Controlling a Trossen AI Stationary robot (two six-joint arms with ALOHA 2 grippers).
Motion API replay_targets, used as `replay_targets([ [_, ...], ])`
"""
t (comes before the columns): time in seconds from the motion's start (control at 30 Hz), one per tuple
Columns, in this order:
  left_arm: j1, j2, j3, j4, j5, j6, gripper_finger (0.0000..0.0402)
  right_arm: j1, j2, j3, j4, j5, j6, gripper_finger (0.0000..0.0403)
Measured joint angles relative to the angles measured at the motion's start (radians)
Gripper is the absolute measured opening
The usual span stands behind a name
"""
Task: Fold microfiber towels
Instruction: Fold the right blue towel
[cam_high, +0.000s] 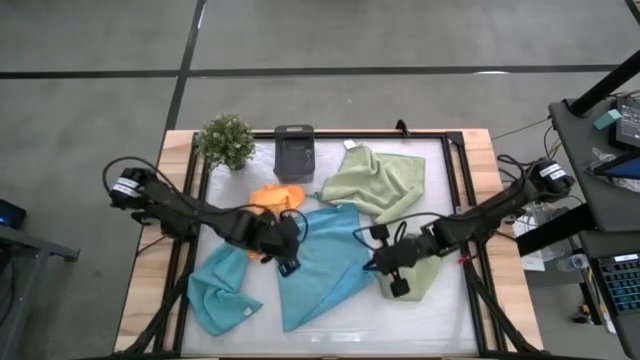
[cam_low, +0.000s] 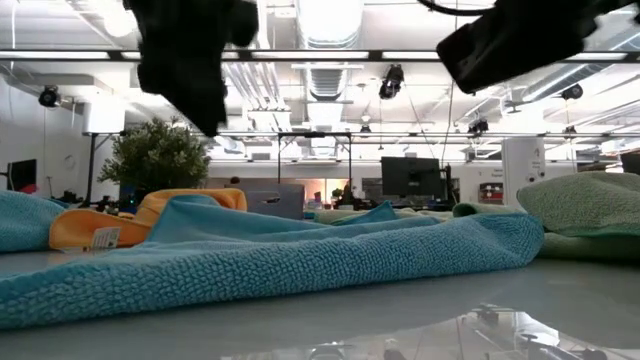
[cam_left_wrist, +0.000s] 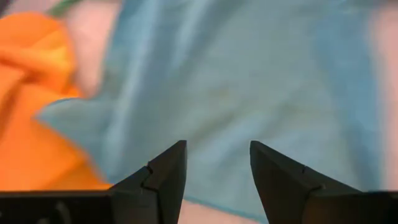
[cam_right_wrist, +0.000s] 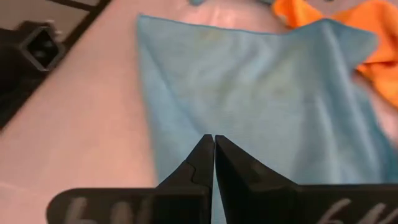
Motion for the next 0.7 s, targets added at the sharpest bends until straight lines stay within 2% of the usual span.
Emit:
replay_targets([
  [0.23, -0.220, 0.021, 0.041, 0.204, -0.072, -0.156, 0.0154, 0.063, 0.038, 0.000, 0.017, 0.000, 0.041, 0.0008],
  [0.4, -0.380, 0.083, 0.079, 0.247, -0.186, -0.230, 0.0136, 0.081, 0.094, 0.001, 0.089, -0.004, 0.215, 0.0011],
  [0.57, -0.469, 0.172, 0.099, 0.330, -0.231, -0.160, 0.0133, 0.085, 0.175, 0.053, 0.074, -0.035, 0.218, 0.0048],
  [0.7, -0.477, 0.265, 0.099, 0.476, -0.211, -0.042, 0.0139, 0.093, 0.234, 0.137, -0.033, -0.036, 0.161, 0.0099],
])
